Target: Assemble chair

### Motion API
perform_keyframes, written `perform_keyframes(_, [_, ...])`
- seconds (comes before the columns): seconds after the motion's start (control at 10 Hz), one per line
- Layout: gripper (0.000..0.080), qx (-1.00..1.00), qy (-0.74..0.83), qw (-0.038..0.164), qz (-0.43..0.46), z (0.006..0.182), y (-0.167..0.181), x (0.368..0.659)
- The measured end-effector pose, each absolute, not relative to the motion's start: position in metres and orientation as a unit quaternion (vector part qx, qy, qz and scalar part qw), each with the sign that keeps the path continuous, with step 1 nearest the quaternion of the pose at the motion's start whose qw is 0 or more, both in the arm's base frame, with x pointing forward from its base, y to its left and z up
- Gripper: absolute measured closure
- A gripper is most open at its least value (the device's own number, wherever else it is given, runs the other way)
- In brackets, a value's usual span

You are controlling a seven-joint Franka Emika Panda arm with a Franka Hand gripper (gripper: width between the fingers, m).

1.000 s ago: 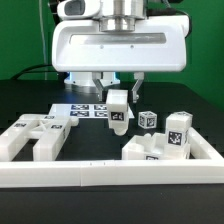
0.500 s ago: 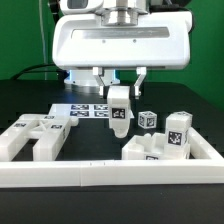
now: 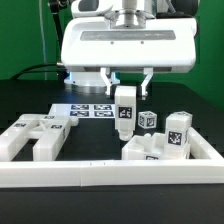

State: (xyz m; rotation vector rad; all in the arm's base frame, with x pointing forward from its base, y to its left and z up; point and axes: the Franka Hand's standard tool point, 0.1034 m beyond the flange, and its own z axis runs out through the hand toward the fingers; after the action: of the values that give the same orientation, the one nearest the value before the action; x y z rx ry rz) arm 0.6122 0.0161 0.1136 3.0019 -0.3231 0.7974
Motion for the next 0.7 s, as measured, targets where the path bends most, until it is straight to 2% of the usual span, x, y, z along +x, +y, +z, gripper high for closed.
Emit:
perform_keyframes(0.2, [0.0508,0.96,-0.089,0.009,0.267,0.108,0.035,0.604])
perform_keyframes(0.4, [0.0508,0.958,-0.086,0.013,0.274,0.107,0.034,0.605])
perform_keyframes(0.5, [0.0508,0.945,-0.081,0.018,0.316,0.112,0.033,0.609])
perform_keyframes(0.6, [0.0508,0.943,-0.073,0.025,0.323,0.098,0.035,0.6])
perform_keyframes(0.7, [0.0508,0.954,-0.071,0.023,0.29,0.088,0.038,0.595])
